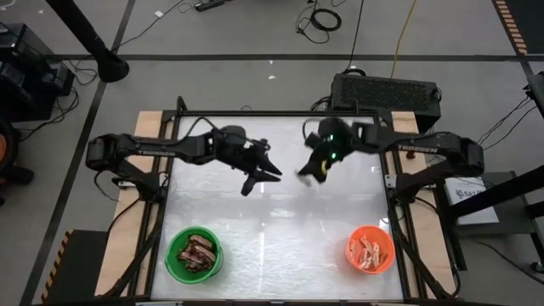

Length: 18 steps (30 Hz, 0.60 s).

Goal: Sort candy by brand, put in halloween buckets
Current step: Put the white candy into the orange bucket

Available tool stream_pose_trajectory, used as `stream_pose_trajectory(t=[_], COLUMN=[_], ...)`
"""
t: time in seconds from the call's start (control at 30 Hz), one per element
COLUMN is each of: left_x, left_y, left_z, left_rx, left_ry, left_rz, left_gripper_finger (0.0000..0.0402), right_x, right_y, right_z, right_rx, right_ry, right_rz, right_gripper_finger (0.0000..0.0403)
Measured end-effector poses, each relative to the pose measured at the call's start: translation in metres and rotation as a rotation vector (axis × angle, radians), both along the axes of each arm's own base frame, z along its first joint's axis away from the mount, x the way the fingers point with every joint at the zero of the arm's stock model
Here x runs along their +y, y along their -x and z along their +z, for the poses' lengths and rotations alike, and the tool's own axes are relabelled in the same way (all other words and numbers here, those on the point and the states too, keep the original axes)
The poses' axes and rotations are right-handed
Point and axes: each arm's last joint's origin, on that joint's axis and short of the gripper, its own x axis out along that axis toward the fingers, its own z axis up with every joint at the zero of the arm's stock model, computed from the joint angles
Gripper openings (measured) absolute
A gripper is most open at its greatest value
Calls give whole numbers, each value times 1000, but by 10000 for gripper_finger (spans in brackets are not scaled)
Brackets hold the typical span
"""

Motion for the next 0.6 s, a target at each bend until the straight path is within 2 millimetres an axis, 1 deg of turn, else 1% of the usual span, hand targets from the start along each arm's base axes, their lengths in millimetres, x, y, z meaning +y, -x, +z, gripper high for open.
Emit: stream_pose_trajectory(t=[0.13, 0.27, 0.4, 0.6], left_x=[-12, -20, -23, -22], left_y=[-6, -13, -18, -19], left_z=[-10, -16, -18, -18], left_rx=[15, 11, -19, -29], left_ry=[-29, -38, -11, 14], left_rz=[-45, -76, -100, -160], left_gripper_finger=[102, 102, 102, 102], right_x=[34, 54, 63, 65], right_y=[-16, -24, -25, -25], right_z=[3, 7, 7, 7], right_rx=[-75, -140, -142, -140], right_ry=[-37, -41, -20, -8], right_rz=[81, 97, 81, 71], right_gripper_finger=[0, 0, 0, 0])
